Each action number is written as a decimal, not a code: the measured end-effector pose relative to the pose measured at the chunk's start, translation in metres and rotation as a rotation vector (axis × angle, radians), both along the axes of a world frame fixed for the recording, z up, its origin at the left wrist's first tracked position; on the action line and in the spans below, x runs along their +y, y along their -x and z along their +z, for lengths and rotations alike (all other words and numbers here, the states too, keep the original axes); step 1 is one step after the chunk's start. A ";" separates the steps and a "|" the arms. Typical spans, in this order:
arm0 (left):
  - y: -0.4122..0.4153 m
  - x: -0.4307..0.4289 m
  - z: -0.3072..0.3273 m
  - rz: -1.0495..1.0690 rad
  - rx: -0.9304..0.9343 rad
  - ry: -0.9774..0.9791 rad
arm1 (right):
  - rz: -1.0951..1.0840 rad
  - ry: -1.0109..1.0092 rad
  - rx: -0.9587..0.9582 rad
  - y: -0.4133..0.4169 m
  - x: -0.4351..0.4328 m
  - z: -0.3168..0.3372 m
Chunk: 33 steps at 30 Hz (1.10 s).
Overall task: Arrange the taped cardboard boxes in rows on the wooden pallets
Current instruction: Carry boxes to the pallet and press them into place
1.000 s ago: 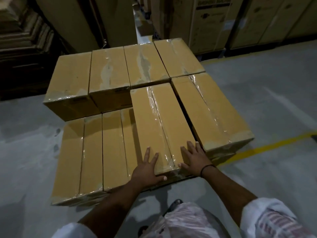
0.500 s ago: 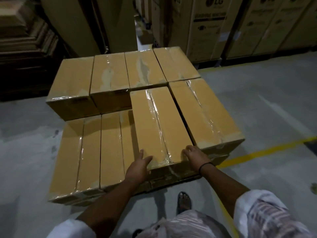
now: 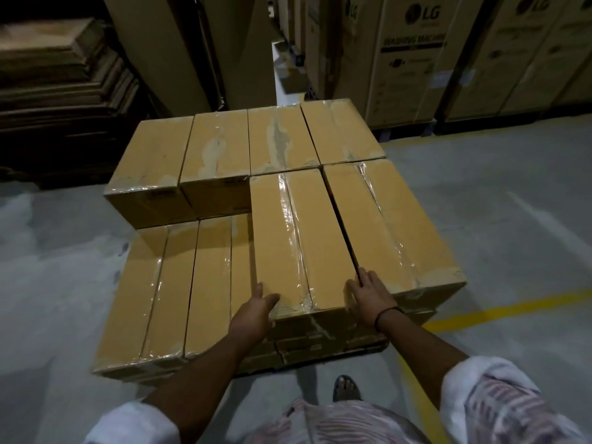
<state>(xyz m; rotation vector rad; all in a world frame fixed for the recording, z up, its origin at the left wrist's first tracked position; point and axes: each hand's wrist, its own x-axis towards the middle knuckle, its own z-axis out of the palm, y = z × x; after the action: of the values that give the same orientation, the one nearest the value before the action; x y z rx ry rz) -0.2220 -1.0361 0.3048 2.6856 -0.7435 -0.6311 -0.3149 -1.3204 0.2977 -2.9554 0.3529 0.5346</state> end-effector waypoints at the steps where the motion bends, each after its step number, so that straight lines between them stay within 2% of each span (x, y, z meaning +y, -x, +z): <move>1: 0.000 -0.002 0.000 0.016 0.002 -0.013 | -0.012 -0.022 0.006 -0.001 -0.002 0.000; 8: -0.001 -0.018 -0.002 0.067 0.053 -0.026 | -0.002 -0.063 0.006 0.003 -0.015 -0.003; 16: -0.016 -0.017 -0.012 0.123 0.212 0.048 | -0.080 -0.117 -0.002 -0.008 -0.011 0.003; 25: -0.022 -0.015 -0.021 0.072 0.177 0.040 | -0.184 -0.170 0.034 -0.020 -0.016 0.006; 29: -0.026 -0.013 -0.022 0.029 0.158 0.016 | -0.174 -0.154 0.051 -0.024 -0.017 0.004; 33: -0.029 -0.016 -0.018 0.088 0.219 0.036 | -0.137 -0.125 0.066 -0.028 -0.017 0.000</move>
<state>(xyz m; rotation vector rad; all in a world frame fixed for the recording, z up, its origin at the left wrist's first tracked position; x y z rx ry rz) -0.1934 -1.0522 0.2866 2.5471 -0.5694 -0.8627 -0.2869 -1.3378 0.2978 -2.7738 0.5044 0.6142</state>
